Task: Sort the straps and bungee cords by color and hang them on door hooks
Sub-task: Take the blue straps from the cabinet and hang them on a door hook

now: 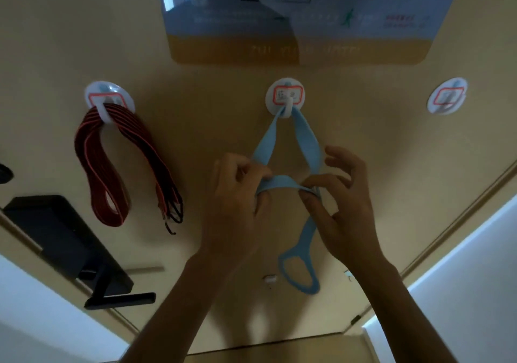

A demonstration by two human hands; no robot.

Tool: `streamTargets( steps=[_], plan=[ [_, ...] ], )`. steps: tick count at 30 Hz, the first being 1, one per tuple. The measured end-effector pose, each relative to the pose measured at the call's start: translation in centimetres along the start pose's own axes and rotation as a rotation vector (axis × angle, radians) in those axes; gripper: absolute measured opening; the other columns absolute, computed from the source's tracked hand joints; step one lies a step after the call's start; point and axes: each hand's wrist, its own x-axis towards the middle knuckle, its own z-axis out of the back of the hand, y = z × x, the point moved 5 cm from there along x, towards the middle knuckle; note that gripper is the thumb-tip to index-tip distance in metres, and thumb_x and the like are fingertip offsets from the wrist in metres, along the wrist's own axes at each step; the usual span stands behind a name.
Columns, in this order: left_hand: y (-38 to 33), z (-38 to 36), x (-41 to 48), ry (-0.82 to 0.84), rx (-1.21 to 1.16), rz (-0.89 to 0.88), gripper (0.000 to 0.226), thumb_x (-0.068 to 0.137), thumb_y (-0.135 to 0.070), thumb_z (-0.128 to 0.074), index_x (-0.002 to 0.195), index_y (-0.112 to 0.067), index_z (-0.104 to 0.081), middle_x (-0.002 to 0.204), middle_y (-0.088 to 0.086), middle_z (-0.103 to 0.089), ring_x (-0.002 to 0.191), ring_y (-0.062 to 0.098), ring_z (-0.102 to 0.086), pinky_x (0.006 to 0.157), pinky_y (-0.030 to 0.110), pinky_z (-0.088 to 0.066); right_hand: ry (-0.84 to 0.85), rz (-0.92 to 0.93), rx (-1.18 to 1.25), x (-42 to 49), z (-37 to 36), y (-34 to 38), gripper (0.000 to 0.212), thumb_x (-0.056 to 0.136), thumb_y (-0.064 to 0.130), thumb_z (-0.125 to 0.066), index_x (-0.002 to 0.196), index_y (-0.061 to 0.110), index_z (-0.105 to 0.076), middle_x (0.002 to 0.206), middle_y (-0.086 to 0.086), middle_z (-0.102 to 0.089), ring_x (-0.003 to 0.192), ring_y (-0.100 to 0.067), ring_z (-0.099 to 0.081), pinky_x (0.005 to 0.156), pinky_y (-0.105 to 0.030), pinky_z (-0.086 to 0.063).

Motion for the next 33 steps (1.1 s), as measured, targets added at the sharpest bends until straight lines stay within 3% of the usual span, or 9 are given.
streamTargets(
  steps=[3,8,12,16,19,23,27,30,33],
  plan=[
    [-0.5,-0.9,-0.6,0.105,-0.134,0.035,0.023,0.075,0.003,-0.062,0.095,-0.008,-0.062,0.096,0.002,-0.052,0.081,0.004,-0.046,0.069,0.017,-0.045,-0.036,-0.072,-0.069,-1.4,0.4,-0.4,0.012,0.084,0.027,-0.06,0.093,0.019,-0.064,0.118,-0.002,-0.041,0.105,-0.006,-0.043,0.088,-0.005,-0.035],
    [-2.5,-2.9,-1.1,0.258,-0.244,0.114,0.023,0.081,-0.01,-0.052,0.102,-0.016,-0.058,0.09,-0.016,-0.051,0.089,0.003,-0.049,0.075,0.015,-0.041,0.013,-0.124,-0.046,-2.6,2.0,-1.3,0.014,0.085,0.023,-0.055,0.094,0.014,-0.062,0.102,-0.002,-0.05,0.095,-0.006,-0.049,0.079,-0.01,-0.04],
    [-4.3,-4.8,-1.2,0.433,-0.33,0.223,0.013,0.085,-0.023,-0.051,0.095,-0.029,-0.05,0.078,-0.015,-0.057,0.073,0.004,-0.056,0.058,0.014,-0.042,0.057,-0.118,0.02,-3.0,4.0,-2.7,0.012,0.086,0.023,-0.054,0.094,0.016,-0.06,0.099,0.0,-0.053,0.09,-0.006,-0.053,0.076,-0.012,-0.043],
    [-7.1,-6.4,-0.7,0.423,-0.299,0.22,0.011,0.084,-0.019,-0.058,0.085,-0.027,-0.051,0.067,-0.005,-0.055,0.062,0.01,-0.054,0.05,0.019,-0.04,0.148,-0.185,0.144,-3.4,6.1,-5.1,0.008,0.09,0.026,-0.054,0.097,0.025,-0.051,0.09,0.008,-0.064,0.084,-0.003,-0.062,0.076,-0.014,-0.049],
    [-9.4,-8.1,-0.2,0.406,-0.277,0.229,0.01,0.083,-0.018,-0.06,0.083,-0.024,-0.052,0.066,-0.004,-0.054,0.059,0.01,-0.052,0.049,0.016,-0.038,0.222,-0.196,0.238,-2.9,8.4,-6.9,0.013,0.091,0.017,-0.056,0.095,0.026,-0.047,0.082,0.01,-0.063,0.071,-0.005,-0.065,0.065,-0.014,-0.051],
    [-12.7,-10.6,0.7,0.427,-0.304,0.25,0.012,0.083,-0.027,-0.063,0.086,-0.027,-0.051,0.061,-0.007,-0.05,0.052,0.004,-0.046,0.048,0.012,-0.034,0.234,-0.169,0.265,-1.3,12.0,-9.8,0.013,0.084,0.035,-0.054,0.094,0.038,-0.047,0.086,0.012,-0.057,0.069,-0.013,-0.06,0.062,-0.033,-0.053],
    [-15.5,-12.5,3.0,0.397,-0.439,0.261,0.011,0.09,-0.028,-0.061,0.094,-0.019,-0.057,0.06,-0.015,-0.048,0.051,0.002,-0.045,0.049,0.011,-0.034,0.239,-0.1,0.279,0.8,15.3,-11.6,0.019,0.081,0.045,-0.051,0.098,0.038,-0.052,0.082,0.017,-0.057,0.075,0.004,-0.055,0.063,-0.008,-0.039],
    [-17.0,-13.1,5.2,0.329,-0.404,0.194,0.008,0.092,-0.021,-0.057,0.099,-0.017,-0.057,0.068,-0.008,-0.051,0.056,0.003,-0.046,0.051,0.012,-0.035,0.233,-0.054,0.257,2.6,17.4,-12.6,0.014,0.087,0.037,-0.053,0.099,0.032,-0.056,0.079,0.024,-0.057,0.076,0.01,-0.054,0.065,-0.003,-0.037],
    [-18.1,-13.2,7.7,0.223,-0.306,0.106,0.013,0.093,-0.02,-0.056,0.106,-0.02,-0.056,0.073,-0.015,-0.048,0.062,-0.004,-0.047,0.057,0.007,-0.035,0.153,0.0,0.177,5.0,19.1,-12.9,0.016,0.088,0.023,-0.061,0.1,0.029,-0.052,0.076,0.022,-0.052,0.069,0.009,-0.052,0.06,-0.004,-0.038]
  ],
)
